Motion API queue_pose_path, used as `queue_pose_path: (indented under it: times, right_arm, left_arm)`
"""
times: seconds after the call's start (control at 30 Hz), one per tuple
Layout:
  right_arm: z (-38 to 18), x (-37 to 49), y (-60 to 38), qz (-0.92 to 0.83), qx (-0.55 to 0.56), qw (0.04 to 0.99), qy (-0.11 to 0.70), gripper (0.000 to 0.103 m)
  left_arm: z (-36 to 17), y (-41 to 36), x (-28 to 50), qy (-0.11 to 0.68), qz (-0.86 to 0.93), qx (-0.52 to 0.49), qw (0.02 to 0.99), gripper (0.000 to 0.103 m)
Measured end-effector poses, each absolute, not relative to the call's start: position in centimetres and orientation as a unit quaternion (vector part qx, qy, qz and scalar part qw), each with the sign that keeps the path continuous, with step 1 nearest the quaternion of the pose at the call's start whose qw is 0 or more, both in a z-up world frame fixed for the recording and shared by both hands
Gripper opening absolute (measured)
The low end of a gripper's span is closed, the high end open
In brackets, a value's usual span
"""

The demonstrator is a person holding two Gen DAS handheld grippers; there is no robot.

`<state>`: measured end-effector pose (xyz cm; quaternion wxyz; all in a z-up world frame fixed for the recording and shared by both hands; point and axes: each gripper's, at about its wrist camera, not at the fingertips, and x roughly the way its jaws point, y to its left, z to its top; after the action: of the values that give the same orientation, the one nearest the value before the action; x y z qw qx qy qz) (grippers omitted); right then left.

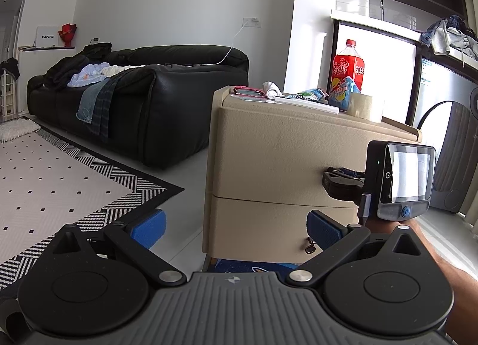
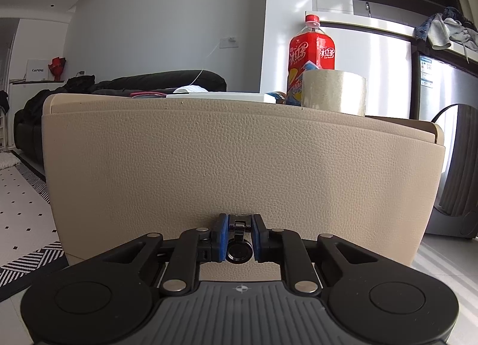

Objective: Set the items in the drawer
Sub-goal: 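Pull the upper drawer open with the right gripper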

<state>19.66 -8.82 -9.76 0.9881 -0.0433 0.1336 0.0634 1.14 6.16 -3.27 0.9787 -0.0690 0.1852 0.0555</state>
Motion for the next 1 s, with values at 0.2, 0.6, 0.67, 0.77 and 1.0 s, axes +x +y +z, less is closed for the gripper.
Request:
queue_pose_path:
  times: [0.2, 0.6, 0.67, 0.77, 1.0]
  right_arm:
    - [-9.56, 19.68, -8.99, 0.065, -0.038, 0.988, 0.139, 0.017]
    - [-9.25, 19.27, -9.31, 0.066, -0.031, 0.987, 0.142, 0.017]
    - [-9.24, 19.17, -9.36, 0.066, -0.030, 0.987, 0.142, 0.017]
    - [-9.15, 19.11, -9.51, 0.067, -0.027, 0.987, 0.143, 0.017]
    - [-9.10, 18.89, -9.56, 0.067, -0.026, 0.987, 0.144, 0.017]
  left_arm:
    - [-3.33, 6.25, 1.03, 0.185, 0.057, -0.071, 0.979, 0.103]
    - [-3.41, 6.39, 0.91, 0.184, 0.058, -0.072, 0.979, 0.103]
    - [-3.47, 6.41, 0.95, 0.185, 0.058, -0.073, 0.978, 0.103]
    - [-3.49, 6.38, 0.96, 0.186, 0.058, -0.072, 0.978, 0.103]
    - [-3.55, 6.46, 0.97, 0.186, 0.058, -0.073, 0.978, 0.103]
